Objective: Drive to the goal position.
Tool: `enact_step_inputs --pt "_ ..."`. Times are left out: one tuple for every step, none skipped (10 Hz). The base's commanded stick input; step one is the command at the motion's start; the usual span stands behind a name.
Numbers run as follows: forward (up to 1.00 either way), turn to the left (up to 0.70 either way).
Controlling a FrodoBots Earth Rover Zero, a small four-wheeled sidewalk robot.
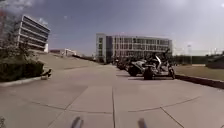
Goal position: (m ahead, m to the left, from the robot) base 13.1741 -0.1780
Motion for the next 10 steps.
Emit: enact_step_inputs --pt "1.0 -0.01" --pt "1.0 -0.01" --pt "1.0 -0.01" --pt "1.0 -0.01" --pt "1.0 -0.01" --pt "1.0 -0.01" --pt "1.0 0.03" --pt "1.0 0.16" --pt "1.0 0.24" --pt "1.0 0.25"
